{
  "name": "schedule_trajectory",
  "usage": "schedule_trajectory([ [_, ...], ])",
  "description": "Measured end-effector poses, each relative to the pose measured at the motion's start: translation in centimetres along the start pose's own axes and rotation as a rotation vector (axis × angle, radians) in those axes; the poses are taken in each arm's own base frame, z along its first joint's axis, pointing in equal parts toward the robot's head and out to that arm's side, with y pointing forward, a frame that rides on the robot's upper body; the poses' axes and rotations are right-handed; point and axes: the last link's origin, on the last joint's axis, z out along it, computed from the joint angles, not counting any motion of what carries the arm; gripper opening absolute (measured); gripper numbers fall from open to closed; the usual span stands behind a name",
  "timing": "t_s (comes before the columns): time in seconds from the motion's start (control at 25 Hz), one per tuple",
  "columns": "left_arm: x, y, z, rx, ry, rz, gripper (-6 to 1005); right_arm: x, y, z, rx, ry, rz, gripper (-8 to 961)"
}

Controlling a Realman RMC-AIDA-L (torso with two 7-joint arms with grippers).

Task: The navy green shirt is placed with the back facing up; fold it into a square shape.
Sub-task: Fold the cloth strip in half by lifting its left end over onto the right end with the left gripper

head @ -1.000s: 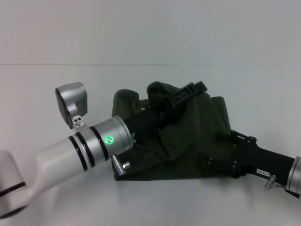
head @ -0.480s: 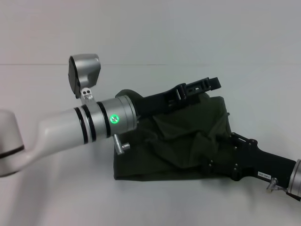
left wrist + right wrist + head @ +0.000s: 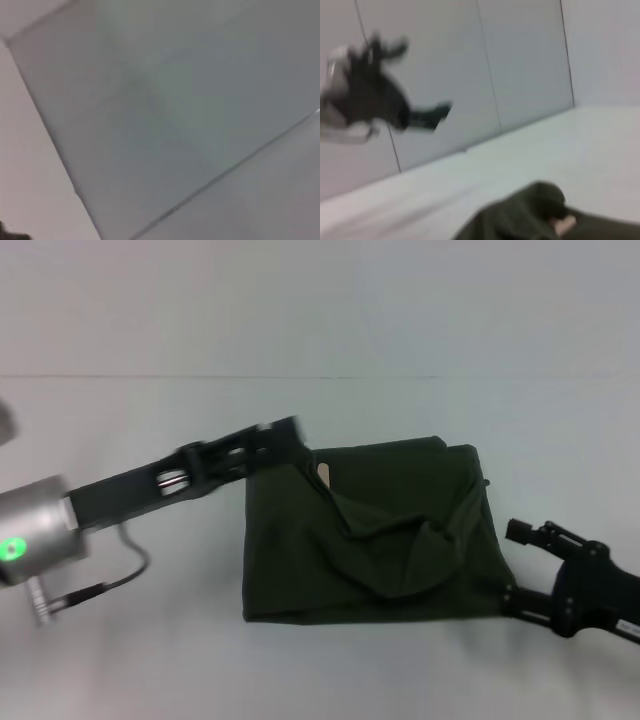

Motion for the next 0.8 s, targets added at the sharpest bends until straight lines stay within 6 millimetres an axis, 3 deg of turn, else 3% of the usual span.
schedule_trajectory([
  [0.08,-0.4,0.0,-2.6,0.01,0.049,0.047,946,-1.0,-0.1,-0.7,-0.014,-0.039,0.021,903],
  [0.12,-1.3,0.2,-4.5,0.01,0.078,0.091,946,-2.4,-0.6,-0.8,-0.029,-0.063,0.068,902],
  [0.16,-1.3,0.2,-4.5,0.01,0.078,0.091,945,-2.4,-0.6,-0.8,-0.029,-0.063,0.068,902],
  [0.36,-3.4,0.5,-6.0,0.006,0.064,0.138,944,-6.1,-1.9,1.4,-0.106,0.04,0.122,901],
  [0.52,-5.3,0.5,-6.0,-0.006,-0.138,0.169,943,-9.7,-3.3,3.2,-0.146,0.264,0.132,900],
  [0.8,-6.7,0.3,-7.4,0.011,-0.224,0.32,941,-15.7,-4.4,6.0,-0.072,0.682,0.167,899],
])
